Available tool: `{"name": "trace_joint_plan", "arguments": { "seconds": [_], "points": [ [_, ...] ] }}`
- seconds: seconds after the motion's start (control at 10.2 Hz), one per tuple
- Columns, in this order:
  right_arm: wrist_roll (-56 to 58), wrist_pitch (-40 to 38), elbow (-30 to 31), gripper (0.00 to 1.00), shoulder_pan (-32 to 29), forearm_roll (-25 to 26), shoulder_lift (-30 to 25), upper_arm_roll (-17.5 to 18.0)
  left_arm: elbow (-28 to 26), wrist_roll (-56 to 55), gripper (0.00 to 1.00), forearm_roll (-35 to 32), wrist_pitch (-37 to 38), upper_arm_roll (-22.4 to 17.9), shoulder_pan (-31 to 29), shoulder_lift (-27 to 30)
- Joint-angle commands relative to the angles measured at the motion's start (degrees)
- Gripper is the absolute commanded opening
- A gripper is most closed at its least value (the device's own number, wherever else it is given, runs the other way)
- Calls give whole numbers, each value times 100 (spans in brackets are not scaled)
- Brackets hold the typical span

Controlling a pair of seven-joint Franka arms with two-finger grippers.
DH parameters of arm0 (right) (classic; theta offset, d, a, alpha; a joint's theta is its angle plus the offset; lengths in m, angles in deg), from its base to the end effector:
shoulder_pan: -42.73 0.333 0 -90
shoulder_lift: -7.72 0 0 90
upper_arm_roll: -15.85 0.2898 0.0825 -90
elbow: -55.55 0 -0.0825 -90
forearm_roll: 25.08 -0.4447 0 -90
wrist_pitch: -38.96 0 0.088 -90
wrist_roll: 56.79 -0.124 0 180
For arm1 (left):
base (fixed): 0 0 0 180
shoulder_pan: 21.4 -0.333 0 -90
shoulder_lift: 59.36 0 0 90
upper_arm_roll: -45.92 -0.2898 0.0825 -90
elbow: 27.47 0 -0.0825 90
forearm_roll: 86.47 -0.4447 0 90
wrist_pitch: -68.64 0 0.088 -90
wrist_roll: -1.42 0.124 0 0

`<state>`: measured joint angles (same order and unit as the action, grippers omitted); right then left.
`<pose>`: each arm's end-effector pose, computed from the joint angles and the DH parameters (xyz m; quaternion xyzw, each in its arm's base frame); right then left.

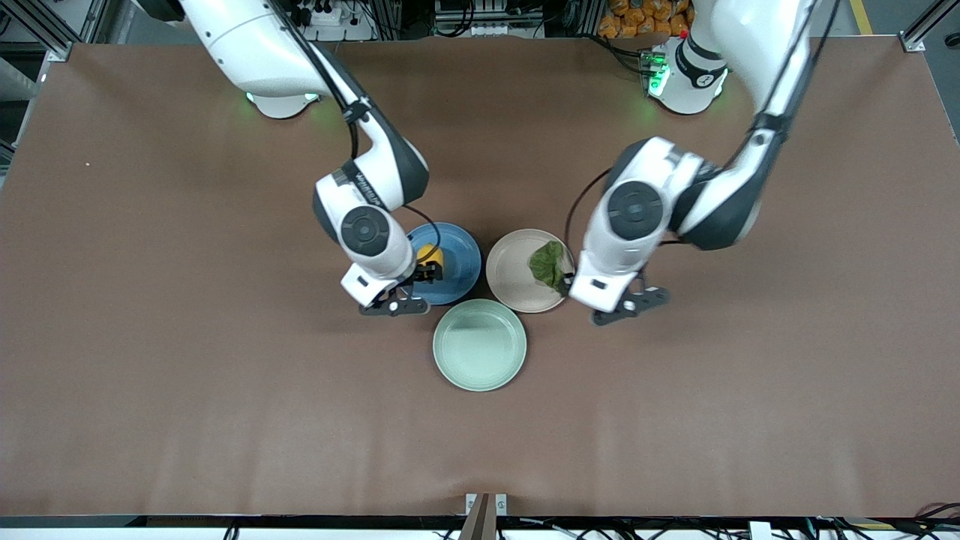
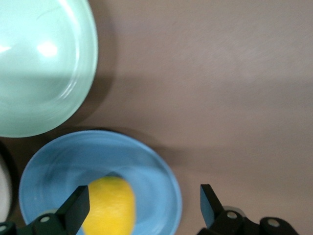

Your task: Place lemon and lettuce in plates

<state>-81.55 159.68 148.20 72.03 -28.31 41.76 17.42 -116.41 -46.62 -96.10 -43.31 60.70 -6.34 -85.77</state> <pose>0.6093 0.3668 0.1952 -0.9975 -0.0356 0.0606 0.0033 0.6405 -0.3316 0.3201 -0.9902 -0.1369 0.0039 0.0290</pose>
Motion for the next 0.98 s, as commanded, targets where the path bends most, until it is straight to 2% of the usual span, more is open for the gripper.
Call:
{"name": "trace_joint_plan", "arguments": {
  "seconds": [0.0, 0.29, 0.68, 0.88],
  "points": [
    [942, -434, 43, 100, -433, 77, -396, -76, -107, 452, 100, -92, 225, 34, -310, 398],
    [1842, -742, 104, 100, -1030, 121, -739, -121, -107, 1443, 100, -84, 401, 34, -714, 741],
    [1852, -1146, 149, 100, -1698, 340, -1083, -262, -107, 2902, 100, 187, 1033, 78, -1451, 1356],
    [1974, -1147, 201, 100, -1936, 577, -1241, -498, -89, 2958, 100, 356, 1262, 78, -1576, 1576]
  ]
}}
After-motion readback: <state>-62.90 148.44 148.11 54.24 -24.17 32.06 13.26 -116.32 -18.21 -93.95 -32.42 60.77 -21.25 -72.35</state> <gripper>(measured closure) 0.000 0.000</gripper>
